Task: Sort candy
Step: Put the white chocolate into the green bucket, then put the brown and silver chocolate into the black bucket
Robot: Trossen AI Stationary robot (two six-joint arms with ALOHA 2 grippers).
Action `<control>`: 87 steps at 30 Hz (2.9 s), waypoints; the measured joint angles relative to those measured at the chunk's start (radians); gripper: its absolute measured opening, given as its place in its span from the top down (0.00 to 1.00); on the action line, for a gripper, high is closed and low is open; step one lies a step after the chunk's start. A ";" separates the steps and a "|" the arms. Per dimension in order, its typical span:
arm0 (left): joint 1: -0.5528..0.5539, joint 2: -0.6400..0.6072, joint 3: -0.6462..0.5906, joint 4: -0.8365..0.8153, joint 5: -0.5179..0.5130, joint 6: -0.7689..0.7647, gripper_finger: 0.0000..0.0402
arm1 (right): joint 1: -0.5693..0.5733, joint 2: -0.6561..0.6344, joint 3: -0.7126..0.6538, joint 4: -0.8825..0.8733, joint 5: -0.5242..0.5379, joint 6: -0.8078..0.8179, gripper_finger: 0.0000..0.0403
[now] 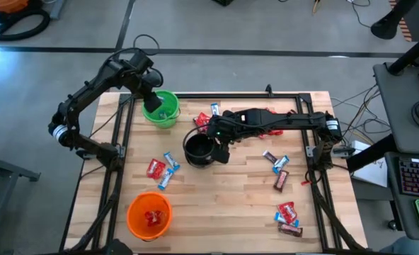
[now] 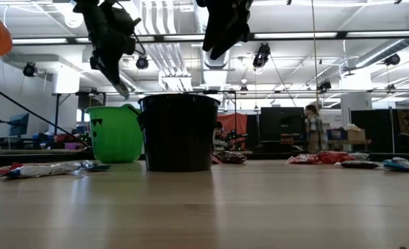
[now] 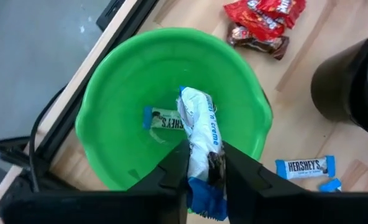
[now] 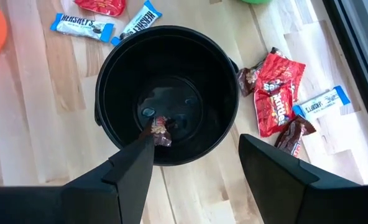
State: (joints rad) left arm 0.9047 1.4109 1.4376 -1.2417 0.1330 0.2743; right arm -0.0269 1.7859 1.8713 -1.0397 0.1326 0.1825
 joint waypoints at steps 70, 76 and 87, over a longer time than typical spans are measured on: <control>-0.407 -0.001 0.000 -0.072 0.139 0.306 1.00 | 0.064 -0.144 -0.448 -0.368 0.076 0.833 0.43; -0.407 -0.002 0.000 -0.072 0.139 0.306 1.00 | 0.066 -0.317 -0.600 -0.262 0.069 0.874 0.43; -0.407 -0.002 0.000 -0.071 0.140 0.296 1.00 | 0.066 -0.471 -0.837 -0.099 0.041 0.893 0.43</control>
State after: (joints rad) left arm 0.4973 1.4094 1.4376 -1.3125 0.2726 0.5707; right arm 0.0391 1.3147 1.0343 -1.1392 0.1737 1.0753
